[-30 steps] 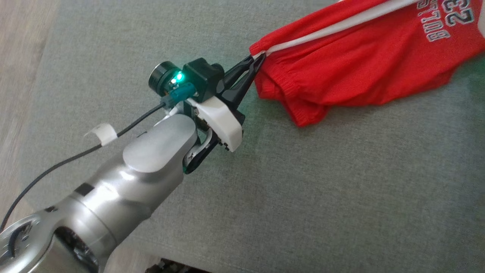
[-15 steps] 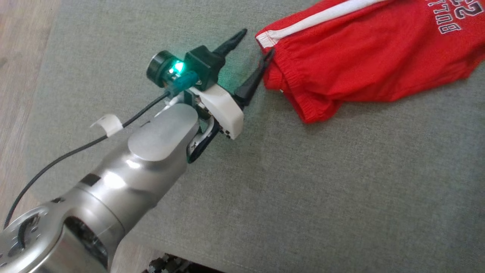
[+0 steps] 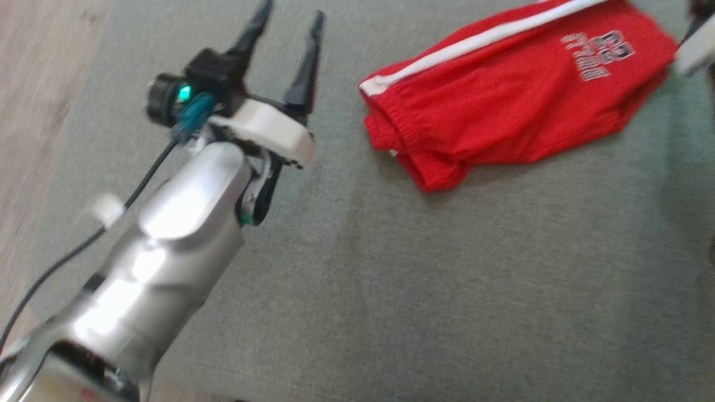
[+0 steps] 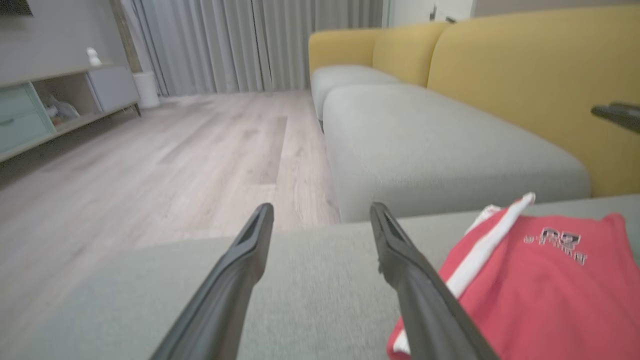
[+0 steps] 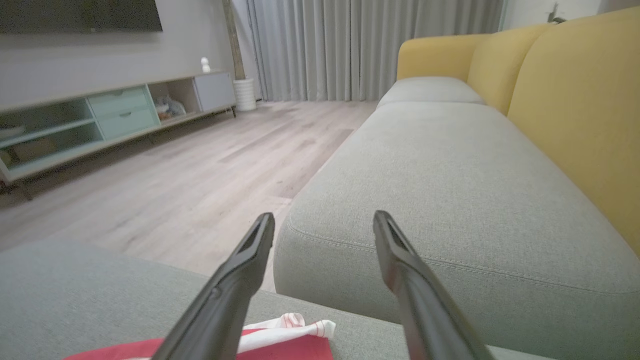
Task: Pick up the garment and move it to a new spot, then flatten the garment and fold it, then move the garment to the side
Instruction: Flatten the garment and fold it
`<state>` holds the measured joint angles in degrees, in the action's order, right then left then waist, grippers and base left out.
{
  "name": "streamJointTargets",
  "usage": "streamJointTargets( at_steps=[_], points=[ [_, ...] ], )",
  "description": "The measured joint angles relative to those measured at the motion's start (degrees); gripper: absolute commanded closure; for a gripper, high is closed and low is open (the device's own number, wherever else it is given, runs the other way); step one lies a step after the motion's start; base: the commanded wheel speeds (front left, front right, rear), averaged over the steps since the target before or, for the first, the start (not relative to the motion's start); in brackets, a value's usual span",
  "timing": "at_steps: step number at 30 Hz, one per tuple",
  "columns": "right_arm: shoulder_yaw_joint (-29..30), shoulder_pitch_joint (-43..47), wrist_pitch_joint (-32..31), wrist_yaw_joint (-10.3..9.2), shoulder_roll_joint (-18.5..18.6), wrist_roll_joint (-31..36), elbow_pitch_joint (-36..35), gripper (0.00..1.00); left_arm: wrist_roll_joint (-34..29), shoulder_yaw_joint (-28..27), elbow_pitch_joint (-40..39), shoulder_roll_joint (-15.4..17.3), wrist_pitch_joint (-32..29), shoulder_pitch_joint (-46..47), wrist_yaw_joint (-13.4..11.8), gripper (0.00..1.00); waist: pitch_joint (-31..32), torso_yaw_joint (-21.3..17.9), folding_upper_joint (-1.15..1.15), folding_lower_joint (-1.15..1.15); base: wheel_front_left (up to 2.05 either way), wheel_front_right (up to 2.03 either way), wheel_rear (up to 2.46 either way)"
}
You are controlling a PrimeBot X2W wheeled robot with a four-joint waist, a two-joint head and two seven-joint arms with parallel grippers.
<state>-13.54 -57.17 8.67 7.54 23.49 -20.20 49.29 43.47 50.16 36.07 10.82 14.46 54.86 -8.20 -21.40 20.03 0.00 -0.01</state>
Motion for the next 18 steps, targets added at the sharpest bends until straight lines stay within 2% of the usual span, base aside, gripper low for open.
streamJointTargets(
  at_steps=[3,7,13,18],
  points=[
    [2.53,5.75,3.92,0.00,-1.88,-0.86,-2.38,0.00,-4.03,-5.14,-6.37,1.07,0.09,-4.98,-1.27,0.00,2.73,-1.25,0.00,0.00,0.00,0.00,0.00],
    [7.03,14.72,5.55,0.00,-3.80,-0.31,-8.36,0.00,-8.45,-9.84,-12.29,0.57,0.16,-14.32,-2.49,0.00,6.29,-2.78,0.00,-0.01,0.00,0.00,0.00],
    [14.03,30.73,5.71,0.00,-11.57,1.60,-20.18,0.00,-13.03,-16.71,-16.45,-0.25,0.16,-26.74,-2.97,0.00,10.91,-5.11,0.00,-0.01,0.00,0.00,0.00],
    [17.02,43.52,5.70,0.00,-17.42,5.99,-28.20,0.00,-16.61,-21.59,-18.45,-1.68,0.16,-35.52,-2.26,0.00,13.99,-6.98,0.00,-0.01,0.00,0.00,0.00]
  ],
)
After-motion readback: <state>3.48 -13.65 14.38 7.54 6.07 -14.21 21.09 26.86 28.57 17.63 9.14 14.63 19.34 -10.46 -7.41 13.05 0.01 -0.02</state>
